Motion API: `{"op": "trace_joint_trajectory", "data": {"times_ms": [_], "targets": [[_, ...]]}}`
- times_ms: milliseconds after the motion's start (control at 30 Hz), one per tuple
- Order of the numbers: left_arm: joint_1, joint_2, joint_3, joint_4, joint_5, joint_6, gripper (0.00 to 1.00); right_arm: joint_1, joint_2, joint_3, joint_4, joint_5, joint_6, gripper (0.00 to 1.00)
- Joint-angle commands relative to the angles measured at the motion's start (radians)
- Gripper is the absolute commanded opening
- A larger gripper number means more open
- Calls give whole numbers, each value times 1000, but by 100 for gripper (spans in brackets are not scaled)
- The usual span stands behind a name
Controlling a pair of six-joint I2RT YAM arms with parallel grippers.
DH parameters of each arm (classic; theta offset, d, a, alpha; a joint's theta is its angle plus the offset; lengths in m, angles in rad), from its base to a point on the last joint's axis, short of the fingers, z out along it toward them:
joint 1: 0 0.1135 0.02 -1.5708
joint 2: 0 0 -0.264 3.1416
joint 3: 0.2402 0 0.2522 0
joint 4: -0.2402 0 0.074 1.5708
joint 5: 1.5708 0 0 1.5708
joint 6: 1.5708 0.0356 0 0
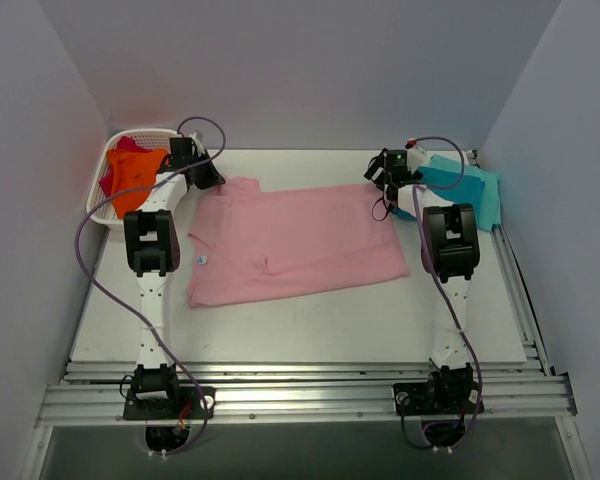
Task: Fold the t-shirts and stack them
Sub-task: Grap the side of the flattened tshirt furthest away from the robot with both arms
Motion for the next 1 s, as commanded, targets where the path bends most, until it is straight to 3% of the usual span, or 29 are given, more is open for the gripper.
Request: {"op": "trace_joint_trajectory", "data": {"times_ms": [0, 200, 367, 600, 700, 733, 833, 967], "targets": [[6, -12, 10, 42, 27, -9, 2, 8, 12, 27, -7, -18, 15, 84], [5, -1, 21, 37, 27, -11, 2, 21, 44, 46, -14, -39, 23, 78], [2, 8, 28, 31, 24, -11, 2, 36, 62, 46, -8, -44, 26, 64], [-3, 24, 47, 19, 20, -8, 2, 42, 61, 41, -11, -45, 30, 52], [-1, 25, 50, 17, 21, -8, 2, 41, 55, 35, -8, -36, 26, 35], [-3, 25, 50, 16, 20, -8, 2, 41, 55, 35, -8, -38, 23, 21], [-3, 27, 50, 14, 21, -9, 2, 39, 61, 38, -13, -45, 20, 0], [-3, 28, 51, 14, 18, -9, 2, 36, 53, 21, -7, -38, 15, 0]]}}
